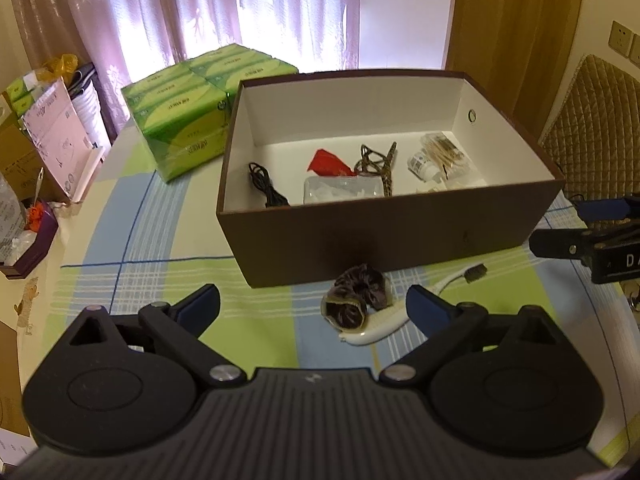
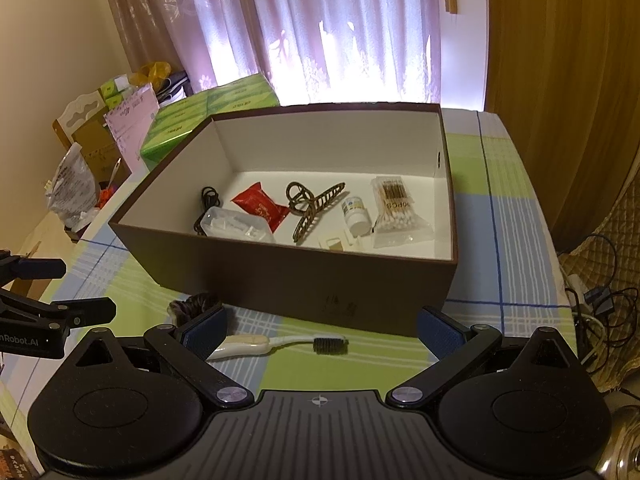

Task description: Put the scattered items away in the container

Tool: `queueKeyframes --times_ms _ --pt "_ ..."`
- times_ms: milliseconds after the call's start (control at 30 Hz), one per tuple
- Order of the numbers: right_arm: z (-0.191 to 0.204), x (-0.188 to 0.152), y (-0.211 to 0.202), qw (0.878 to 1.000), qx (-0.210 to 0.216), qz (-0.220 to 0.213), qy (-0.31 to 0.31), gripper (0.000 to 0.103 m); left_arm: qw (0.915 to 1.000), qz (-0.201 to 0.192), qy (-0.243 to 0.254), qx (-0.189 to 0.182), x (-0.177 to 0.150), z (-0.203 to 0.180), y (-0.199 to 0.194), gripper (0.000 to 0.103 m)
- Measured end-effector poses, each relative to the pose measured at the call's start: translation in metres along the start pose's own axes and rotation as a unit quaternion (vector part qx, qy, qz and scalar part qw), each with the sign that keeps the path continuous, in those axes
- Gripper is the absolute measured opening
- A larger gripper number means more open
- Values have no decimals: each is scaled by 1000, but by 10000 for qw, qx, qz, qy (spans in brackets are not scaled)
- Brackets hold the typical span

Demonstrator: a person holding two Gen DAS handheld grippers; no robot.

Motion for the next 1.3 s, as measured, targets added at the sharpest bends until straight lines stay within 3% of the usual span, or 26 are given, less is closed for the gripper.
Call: queueKeyframes --times_ms 333,667,867,933,1133,1300 --pt "-4 -19 4 9999 128 65 34 103 9996 113 -11 -264 -12 4 7 90" --pt "-2 -30 9 9996 269 25 -89 103 9985 172 71 -513 -20 5 16 71" --pt "0 -34 13 9988 379 -80 -313 103 9979 194 186 -595 -23 4 23 67" --pt "-1 -36 16 9986 360 -68 -375 103 9976 222 206 -623 -25 4 26 66" --pt "-7 -39 24 9989 283 -46 -376 103 9964 349 208 -738 -28 3 43 49" --pt "-16 -40 32 9992 203 14 -357 103 9952 433 165 -857 -30 1 58 48"
Point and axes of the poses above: each gripper's, at about its wrist camera, not at the fingertips, and y roughly the way its jaws point, z to its left, x to its top, the point moved 4 cm from there along y, roughly the way its jaws point
